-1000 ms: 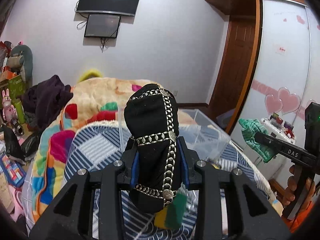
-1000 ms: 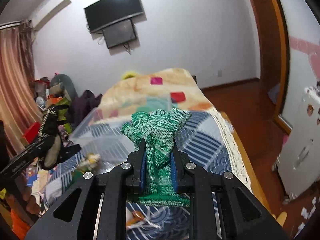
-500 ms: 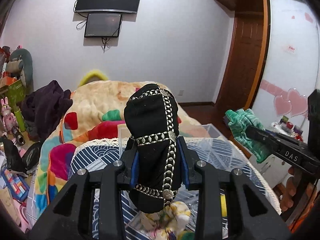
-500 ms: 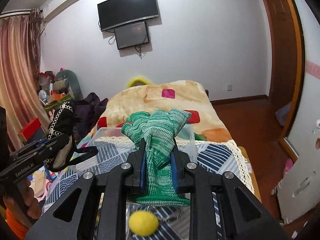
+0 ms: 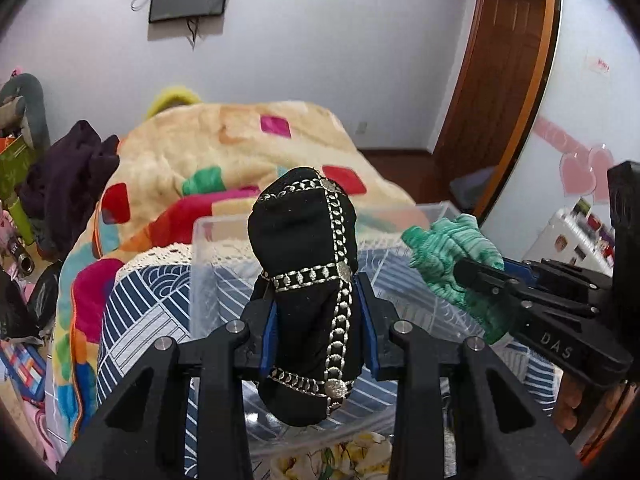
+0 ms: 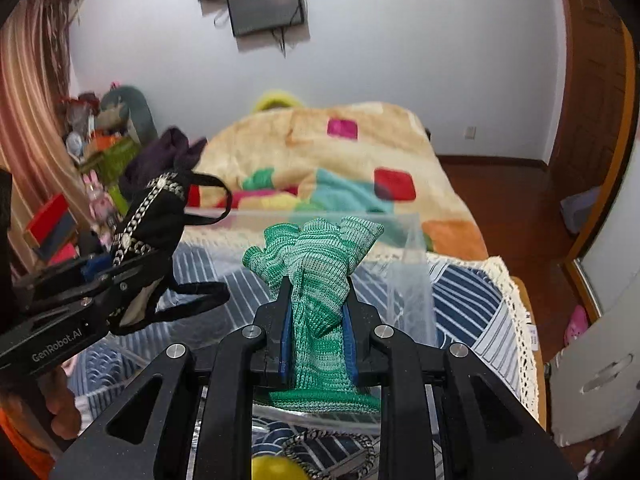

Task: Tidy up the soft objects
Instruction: 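Lower the bag and glove into the clear box and open both tools, then grasp the green-yellow sponge with left tool while right tool grasps white pouch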

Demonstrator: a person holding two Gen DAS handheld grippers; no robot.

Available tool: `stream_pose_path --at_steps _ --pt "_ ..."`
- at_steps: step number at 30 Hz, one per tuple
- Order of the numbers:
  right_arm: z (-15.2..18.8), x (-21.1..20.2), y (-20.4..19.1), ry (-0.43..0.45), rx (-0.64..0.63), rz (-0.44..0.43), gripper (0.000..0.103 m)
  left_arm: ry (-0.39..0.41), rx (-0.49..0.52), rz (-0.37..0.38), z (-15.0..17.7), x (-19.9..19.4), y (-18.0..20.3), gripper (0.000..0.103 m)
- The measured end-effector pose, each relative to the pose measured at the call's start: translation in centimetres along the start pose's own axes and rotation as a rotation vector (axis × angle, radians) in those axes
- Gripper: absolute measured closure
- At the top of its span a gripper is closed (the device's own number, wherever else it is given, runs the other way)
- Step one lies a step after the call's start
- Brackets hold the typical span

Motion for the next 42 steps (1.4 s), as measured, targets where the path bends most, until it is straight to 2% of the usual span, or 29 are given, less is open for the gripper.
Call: stream_pose_path --at_steps 6,9,11,12,13,17,23,24,28,30,34,38,42 --pt "1.0 1.6 0.0 -0.091 -0.025 -0.001 0.082 -0.068 0.045 -0.009 0.8 1.5 0.3 0.069" --pt "1.4 1.7 -0.1 -0.11 -0.039 -0.004 0.082 -0.089 0.041 -0.011 1.3 1.8 0.2 0.068" --pt "1.7 1.4 -0.2 -0.116 -0.054 -0.005 0.081 -0.091 0.042 -0.013 1.4 1.7 0.1 0.062" --pt "1.8 1.3 -0.2 -0.118 -0.061 -0.007 0.079 -0.091 0.038 -0.012 1.5 1.5 0.2 0.051" --pt "1.7 1.3 -0.2 -0.121 -0.066 -0.008 0.076 -0.089 0.031 -0.011 1.5 1.4 0.2 0.04" --pt "1.5 0.5 -0.1 -0.1 -0.067 -0.01 0.058 -0.054 0.031 -0.015 1.2 0.0 0.3 0.037" --pt "0.5 -2.3 0.3 -0.014 -0.044 -0.011 0.042 0.022 0.041 -0.015 0.9 -3.7 0.7 0.026" --pt "0.2 -3.0 0.4 0.009 -0.043 -0.001 0.04 0.037 0.05 -0.017 0.9 -4.5 0.9 0.023" --pt "0.1 -6.3 0.2 0.108 -0.051 0.02 0.019 0.109 0.07 -0.042 1.4 -7.5 1.8 0.004" --pt "0.2 -7.7 0.1 0.155 -0.055 0.035 0.014 0.136 0.077 -0.048 2.1 -8.7 2.1 0.002" --pt "1.3 -9.8 -0.2 0.201 -0.045 0.025 0.0 0.138 0.09 -0.037 3.8 -10.1 2.8 0.001" --pt "2.7 -10.3 -0.5 0.201 -0.05 0.009 0.0 0.12 0.104 -0.032 5.9 -10.7 3.3 0.001" --pt "4.7 -10.1 -1.1 0.163 -0.048 -0.006 0.0 0.081 0.097 -0.028 8.4 -10.8 3.4 0.001"
Point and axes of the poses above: each gripper's, at about its wrist camera, not at the fingertips, and x roughly the way its jaws point, y to its right, z to its underside, the point moved 4 cm from there along x, roughly the way its jaws point, and after that the axes turned 5 degrees about z, right-handed, at the moved point
